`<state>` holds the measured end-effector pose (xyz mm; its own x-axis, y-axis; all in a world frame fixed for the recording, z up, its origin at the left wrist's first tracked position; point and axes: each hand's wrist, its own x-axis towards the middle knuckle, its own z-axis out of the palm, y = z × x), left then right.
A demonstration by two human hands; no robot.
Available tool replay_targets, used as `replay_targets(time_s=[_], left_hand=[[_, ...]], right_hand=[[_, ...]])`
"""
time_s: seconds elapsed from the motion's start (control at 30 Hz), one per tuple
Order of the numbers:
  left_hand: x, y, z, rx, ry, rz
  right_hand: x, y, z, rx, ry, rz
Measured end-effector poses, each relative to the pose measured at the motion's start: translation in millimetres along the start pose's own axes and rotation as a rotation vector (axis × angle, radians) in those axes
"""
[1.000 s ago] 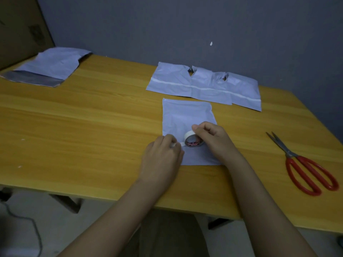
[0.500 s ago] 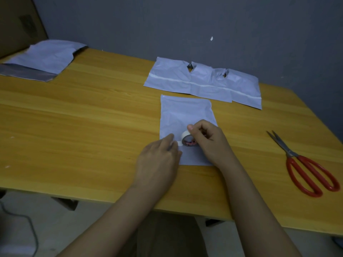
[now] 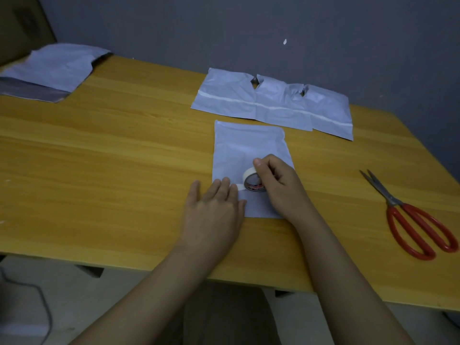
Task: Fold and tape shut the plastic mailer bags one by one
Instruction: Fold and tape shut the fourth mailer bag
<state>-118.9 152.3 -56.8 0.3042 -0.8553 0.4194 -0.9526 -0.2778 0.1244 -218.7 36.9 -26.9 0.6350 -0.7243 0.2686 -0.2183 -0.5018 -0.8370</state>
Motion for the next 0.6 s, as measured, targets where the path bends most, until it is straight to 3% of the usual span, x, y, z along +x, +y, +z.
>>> replay_targets(time_s=[0.37, 0.6], left_hand=[[0.3, -1.3, 2.5, 0.03, 0.037, -0.004], [0.2, -0.6, 3.8, 0.015, 0.063, 0.002]], right_hand=[[3.5, 0.7, -1.6, 0.015, 0.049, -0.028], [6.3, -2.6, -7.3, 0.17, 0.121, -0.005]])
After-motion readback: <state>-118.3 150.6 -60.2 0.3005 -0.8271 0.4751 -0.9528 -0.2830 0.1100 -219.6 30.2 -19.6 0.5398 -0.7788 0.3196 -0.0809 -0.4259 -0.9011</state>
